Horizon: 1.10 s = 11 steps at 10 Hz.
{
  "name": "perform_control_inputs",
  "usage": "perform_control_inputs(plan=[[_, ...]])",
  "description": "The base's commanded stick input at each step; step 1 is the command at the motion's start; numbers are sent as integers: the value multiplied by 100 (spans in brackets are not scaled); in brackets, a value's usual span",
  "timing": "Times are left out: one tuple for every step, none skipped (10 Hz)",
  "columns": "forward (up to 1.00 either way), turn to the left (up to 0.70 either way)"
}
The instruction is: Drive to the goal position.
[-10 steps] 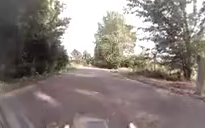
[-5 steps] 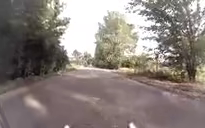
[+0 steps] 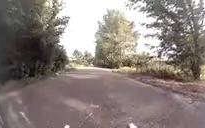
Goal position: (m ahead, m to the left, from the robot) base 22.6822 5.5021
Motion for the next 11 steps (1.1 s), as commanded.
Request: perform_control_inputs(plan=[[70, 0], [70, 0], [70, 0], [70, 0], [70, 0], [70, 0], [70, 0], [70, 0], [70, 0], [70, 0], [70, 0]])
